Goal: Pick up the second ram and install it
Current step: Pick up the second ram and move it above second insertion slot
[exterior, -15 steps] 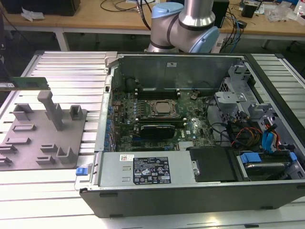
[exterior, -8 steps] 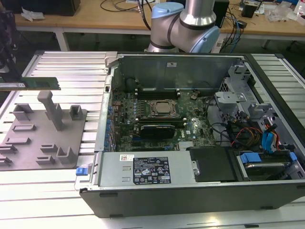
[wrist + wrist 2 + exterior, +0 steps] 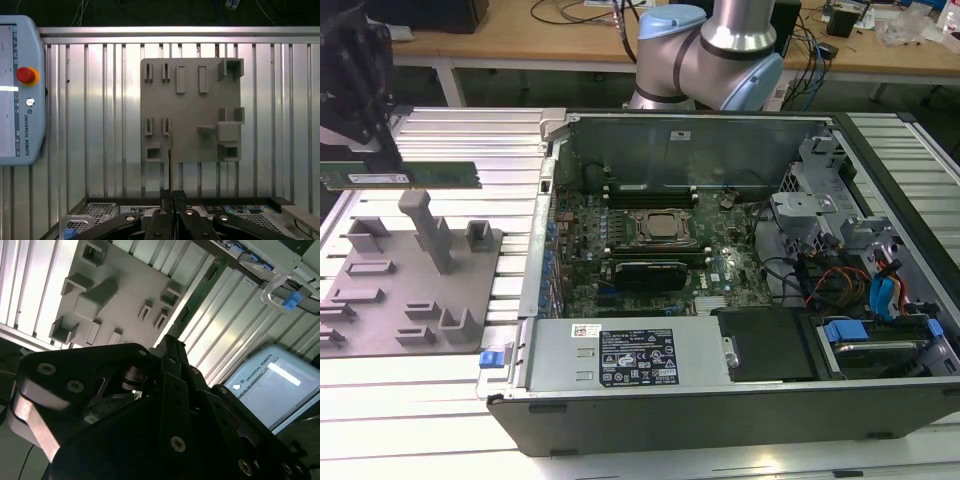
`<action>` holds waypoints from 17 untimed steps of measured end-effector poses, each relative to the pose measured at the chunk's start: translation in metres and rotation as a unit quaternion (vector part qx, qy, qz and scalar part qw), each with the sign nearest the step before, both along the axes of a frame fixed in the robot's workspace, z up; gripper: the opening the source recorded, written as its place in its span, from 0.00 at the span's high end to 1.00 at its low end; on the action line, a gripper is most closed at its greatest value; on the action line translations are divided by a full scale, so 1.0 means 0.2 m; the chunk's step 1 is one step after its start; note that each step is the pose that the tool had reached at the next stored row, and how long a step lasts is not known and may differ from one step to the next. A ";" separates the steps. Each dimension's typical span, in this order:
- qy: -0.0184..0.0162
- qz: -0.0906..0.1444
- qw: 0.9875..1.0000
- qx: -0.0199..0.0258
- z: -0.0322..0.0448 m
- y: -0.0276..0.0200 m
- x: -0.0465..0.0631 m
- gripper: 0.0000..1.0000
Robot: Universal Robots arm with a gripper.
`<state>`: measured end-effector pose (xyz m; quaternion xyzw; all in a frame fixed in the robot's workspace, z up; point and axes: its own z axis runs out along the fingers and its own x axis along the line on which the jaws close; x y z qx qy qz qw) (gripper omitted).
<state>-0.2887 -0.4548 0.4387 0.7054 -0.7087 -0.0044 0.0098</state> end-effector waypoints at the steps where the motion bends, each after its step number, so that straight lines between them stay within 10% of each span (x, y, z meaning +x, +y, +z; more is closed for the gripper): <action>1: 0.000 0.000 1.000 0.000 0.000 0.000 0.03 0.91; 17: 0.000 0.000 1.000 0.000 0.000 0.000 0.48 0.91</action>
